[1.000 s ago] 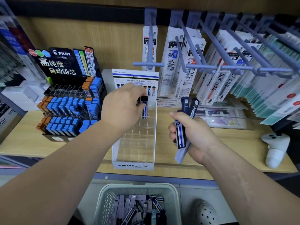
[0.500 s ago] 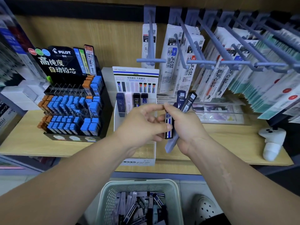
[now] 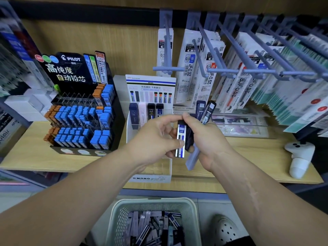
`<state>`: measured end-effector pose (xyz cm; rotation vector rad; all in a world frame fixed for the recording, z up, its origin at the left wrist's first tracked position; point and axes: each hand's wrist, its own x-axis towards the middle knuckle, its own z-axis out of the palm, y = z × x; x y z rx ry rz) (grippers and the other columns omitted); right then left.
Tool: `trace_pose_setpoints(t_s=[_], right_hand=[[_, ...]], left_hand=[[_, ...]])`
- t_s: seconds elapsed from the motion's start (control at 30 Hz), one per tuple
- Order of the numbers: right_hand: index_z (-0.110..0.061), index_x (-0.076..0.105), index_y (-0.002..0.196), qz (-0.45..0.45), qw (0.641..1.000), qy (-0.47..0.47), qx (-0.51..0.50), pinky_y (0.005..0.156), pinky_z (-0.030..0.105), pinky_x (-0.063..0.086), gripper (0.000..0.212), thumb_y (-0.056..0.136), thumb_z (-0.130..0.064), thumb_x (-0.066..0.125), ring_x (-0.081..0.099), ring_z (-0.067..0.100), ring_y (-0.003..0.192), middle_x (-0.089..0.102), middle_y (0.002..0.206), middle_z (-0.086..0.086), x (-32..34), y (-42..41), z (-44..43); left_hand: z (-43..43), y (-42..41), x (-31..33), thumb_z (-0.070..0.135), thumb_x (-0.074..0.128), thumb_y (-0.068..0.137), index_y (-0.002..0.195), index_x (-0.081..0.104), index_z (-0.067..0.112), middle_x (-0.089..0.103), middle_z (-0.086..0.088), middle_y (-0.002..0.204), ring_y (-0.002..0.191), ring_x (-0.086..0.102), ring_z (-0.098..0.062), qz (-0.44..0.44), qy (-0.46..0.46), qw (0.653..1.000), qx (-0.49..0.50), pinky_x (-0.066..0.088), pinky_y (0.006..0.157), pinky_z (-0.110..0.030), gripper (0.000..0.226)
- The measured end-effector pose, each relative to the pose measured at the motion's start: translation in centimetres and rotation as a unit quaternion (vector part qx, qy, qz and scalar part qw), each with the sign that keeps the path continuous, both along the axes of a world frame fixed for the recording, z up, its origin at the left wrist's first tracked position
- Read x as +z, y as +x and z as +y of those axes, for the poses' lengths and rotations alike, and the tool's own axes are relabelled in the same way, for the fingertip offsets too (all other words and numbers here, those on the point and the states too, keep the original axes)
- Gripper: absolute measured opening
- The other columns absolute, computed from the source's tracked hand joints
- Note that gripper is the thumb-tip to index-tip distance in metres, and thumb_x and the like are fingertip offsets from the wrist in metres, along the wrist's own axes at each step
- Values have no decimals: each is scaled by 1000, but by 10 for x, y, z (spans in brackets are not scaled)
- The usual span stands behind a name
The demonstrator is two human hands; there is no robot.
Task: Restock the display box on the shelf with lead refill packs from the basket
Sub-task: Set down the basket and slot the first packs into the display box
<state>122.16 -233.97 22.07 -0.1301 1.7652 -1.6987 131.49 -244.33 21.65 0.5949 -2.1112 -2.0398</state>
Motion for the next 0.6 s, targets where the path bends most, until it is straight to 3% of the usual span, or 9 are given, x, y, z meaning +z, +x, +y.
trace_pose_setpoints(t_s=[0.1,0.23,0.33,0.43,0.5,0.6], right_hand=[[-17,69,88,8,1000,20,1,53,30,42,25,92,-42,68,59,23,58,68,67,4,-3,-3,0],[-13,67,90,-1,1000,29,5,66,36,47,28,93,-40,68,64,23,66,72,68,2,-2,-6,1],[-7,69,98,-9,1000,16,8,59,30,52,28,94,-34,67,66,22,60,72,66,5,0,-3,1],[-8,70,89,-7,1000,11,20,54,29,55,23,95,-30,65,64,17,49,69,59,5,1,1,-1],[-8,70,86,3,1000,25,18,49,26,47,25,94,-31,65,62,19,49,68,59,6,0,0,-2],[-8,68,99,7,999,33,13,47,23,35,25,95,-32,62,61,19,50,67,59,5,0,-6,1]], left_hand=[[-3,2,1,-2,69,87,123,65,27,61,1,69,60,63,-21,-10,-14,1000,11,55,55,-30,46],[-16,1,7,-1,65,90,101,70,19,70,-9,72,59,65,-22,-7,-14,999,41,49,46,-26,23],[-15,0,11,-1,65,90,93,71,13,68,-7,75,64,65,-18,17,-38,998,39,51,50,-28,16],[-7,0,12,-1,62,92,93,69,10,69,-5,71,65,67,-14,12,-49,999,12,51,52,-29,13],[-12,1,16,-1,61,92,94,68,9,69,-2,70,65,67,-15,14,-42,998,33,50,53,-27,12],[-34,4,26,-2,64,90,91,69,10,71,-4,69,59,64,-16,59,-22,990,123,48,47,-24,13]])
